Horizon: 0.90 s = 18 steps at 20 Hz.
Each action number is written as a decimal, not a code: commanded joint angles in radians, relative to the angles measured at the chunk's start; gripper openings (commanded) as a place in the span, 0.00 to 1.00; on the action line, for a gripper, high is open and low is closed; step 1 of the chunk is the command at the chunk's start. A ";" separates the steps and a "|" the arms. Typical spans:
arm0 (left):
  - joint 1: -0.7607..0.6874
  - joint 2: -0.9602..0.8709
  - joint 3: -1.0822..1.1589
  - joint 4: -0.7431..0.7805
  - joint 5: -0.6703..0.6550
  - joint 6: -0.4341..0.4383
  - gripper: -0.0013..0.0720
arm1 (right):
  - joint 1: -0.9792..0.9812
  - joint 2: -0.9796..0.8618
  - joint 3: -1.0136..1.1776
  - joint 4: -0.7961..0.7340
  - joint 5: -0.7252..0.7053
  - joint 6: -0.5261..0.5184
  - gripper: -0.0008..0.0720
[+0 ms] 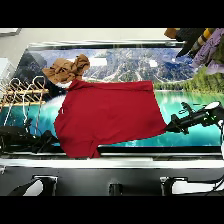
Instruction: Fold the clothes and pants, and hang the long-sleeved shirts on hangers.
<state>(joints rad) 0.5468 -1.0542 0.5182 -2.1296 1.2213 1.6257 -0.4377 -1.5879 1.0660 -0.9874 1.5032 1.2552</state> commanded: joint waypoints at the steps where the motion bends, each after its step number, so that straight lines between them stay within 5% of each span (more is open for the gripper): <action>1: -0.024 0.000 -0.048 -0.043 -0.029 0.034 0.58 | 0.001 0.007 0.000 0.009 0.014 -0.002 0.05; 12: -0.143 -0.063 -0.048 -0.048 -0.063 0.024 0.58 | 0.001 0.007 0.000 0.031 0.031 -0.002 0.05; 14: -0.153 -0.064 -0.048 -0.048 -0.091 0.009 0.52 | 0.001 0.007 0.000 0.031 0.034 -0.002 0.05; 16: -0.158 -0.064 -0.048 -0.051 -0.114 0.005 0.06 | 0.001 0.012 0.000 0.035 0.035 -0.003 0.05; 18: -0.158 -0.063 -0.045 -0.055 -0.115 0.005 0.04 | 0.001 0.037 0.000 0.055 0.036 -0.036 0.05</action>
<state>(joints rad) 0.3950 -1.1168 0.4706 -2.1792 1.1255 1.6386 -0.4377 -1.5707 1.0657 -0.9524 1.5360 1.2476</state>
